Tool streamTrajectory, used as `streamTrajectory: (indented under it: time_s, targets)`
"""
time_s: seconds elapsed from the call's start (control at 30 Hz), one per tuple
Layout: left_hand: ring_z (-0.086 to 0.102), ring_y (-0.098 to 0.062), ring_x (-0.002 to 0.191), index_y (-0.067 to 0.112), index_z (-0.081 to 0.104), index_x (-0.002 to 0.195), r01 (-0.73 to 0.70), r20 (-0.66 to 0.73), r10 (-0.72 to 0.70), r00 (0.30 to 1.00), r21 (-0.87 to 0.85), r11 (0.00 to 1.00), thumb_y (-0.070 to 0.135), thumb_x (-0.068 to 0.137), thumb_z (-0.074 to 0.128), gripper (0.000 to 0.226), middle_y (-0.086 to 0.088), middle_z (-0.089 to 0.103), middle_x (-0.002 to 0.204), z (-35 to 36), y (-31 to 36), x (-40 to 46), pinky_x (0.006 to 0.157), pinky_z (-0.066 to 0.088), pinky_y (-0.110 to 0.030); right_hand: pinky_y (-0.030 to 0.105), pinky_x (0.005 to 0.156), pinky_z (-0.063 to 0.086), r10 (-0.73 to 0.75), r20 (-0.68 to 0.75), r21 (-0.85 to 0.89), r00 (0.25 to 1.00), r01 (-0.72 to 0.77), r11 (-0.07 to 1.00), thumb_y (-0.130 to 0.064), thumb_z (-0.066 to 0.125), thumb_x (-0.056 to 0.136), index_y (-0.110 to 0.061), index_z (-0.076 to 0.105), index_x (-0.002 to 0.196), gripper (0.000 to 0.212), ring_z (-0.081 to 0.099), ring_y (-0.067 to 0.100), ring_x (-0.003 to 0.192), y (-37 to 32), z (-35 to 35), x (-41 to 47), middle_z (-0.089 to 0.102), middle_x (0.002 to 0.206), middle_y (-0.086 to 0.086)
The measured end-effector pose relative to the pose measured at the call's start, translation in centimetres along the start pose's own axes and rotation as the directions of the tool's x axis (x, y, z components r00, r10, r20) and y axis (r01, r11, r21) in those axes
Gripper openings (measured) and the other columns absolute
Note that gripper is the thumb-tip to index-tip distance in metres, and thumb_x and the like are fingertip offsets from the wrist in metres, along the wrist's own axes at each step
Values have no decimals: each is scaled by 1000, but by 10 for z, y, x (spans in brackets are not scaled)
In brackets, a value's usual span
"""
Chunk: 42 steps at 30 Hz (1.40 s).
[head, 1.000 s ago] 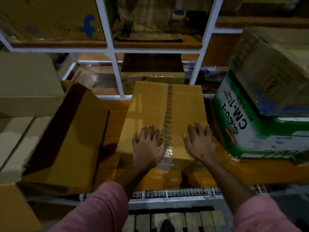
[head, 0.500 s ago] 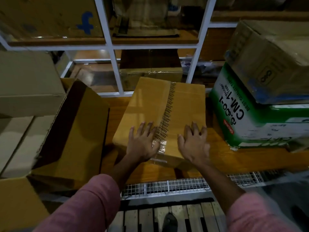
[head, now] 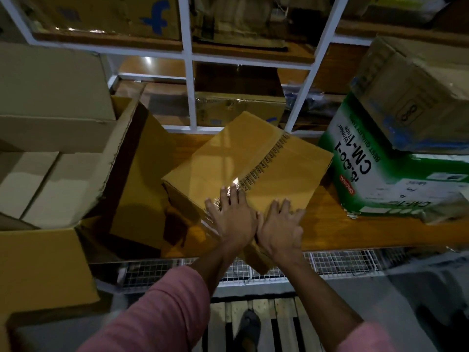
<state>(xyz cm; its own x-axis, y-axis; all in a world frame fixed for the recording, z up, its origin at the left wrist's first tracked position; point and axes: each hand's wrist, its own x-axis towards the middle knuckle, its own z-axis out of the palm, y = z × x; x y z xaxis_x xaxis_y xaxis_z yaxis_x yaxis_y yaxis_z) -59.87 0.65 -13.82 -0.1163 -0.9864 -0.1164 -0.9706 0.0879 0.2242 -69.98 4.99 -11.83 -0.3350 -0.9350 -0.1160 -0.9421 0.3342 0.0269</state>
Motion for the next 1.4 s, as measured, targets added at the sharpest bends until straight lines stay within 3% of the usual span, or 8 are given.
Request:
streamTrajectory:
  time_s: [0.07,0.13,0.3,0.47,0.63,1.07,1.3,1.4]
  targets:
    - [4,-26,157,23,24,160,50,-14,-51,999,-37,998,54,86,4,83,3,11,171,0,2,-2,113,0,-72,48,86,55,-20,-7,-28,1000,20,999,-54,28,104,-9,43,149,65,38,45,126,-1,-1,-1,43,148,20]
    - [3,-25,157,26,27,159,108,-9,-109,994,-88,990,43,99,24,63,7,13,171,0,7,-1,111,-4,-75,44,82,54,-47,-24,-49,999,46,998,-48,32,105,-8,53,137,55,41,40,118,0,-1,0,51,132,16]
    - [-8,-24,157,30,15,162,179,53,-174,983,-124,976,39,103,29,61,10,1,171,-3,15,-1,99,-7,-87,38,69,51,-95,-53,-53,994,92,994,-44,35,105,-15,57,124,41,41,33,120,7,-4,8,48,125,6]
    - [-18,-31,155,23,3,164,297,81,-289,954,-121,947,45,103,26,69,0,-14,171,-4,18,4,101,8,-85,54,92,42,-109,-111,-22,988,108,994,-41,37,100,-19,53,116,32,49,33,110,18,-1,34,50,117,9]
    - [-9,-34,156,20,13,163,249,4,-250,968,-85,965,42,103,23,65,-5,-2,172,2,16,2,105,15,-80,52,110,38,-292,-97,74,952,299,951,-43,45,101,-18,50,131,39,44,33,126,41,2,76,46,135,13]
    - [-13,-28,156,23,-1,163,-104,101,88,991,162,981,63,98,15,78,6,-12,171,-13,-25,63,108,16,-81,57,118,25,-345,-56,150,937,349,925,-53,39,102,-22,46,140,49,30,37,143,74,-9,168,34,152,14]
    - [-12,-17,157,35,-10,162,-423,205,378,903,271,865,73,93,8,80,18,-20,167,-38,-94,108,107,25,-77,62,115,24,-324,-102,158,941,337,928,-54,36,100,-24,49,135,48,33,38,137,102,-15,183,39,143,12]
    - [-13,-14,156,36,-10,162,-482,194,444,875,253,839,73,97,9,77,20,-20,167,-41,-109,117,108,20,-79,72,112,18,-307,-87,180,948,318,931,-57,38,98,-34,48,133,43,23,36,143,111,-18,192,35,145,5]
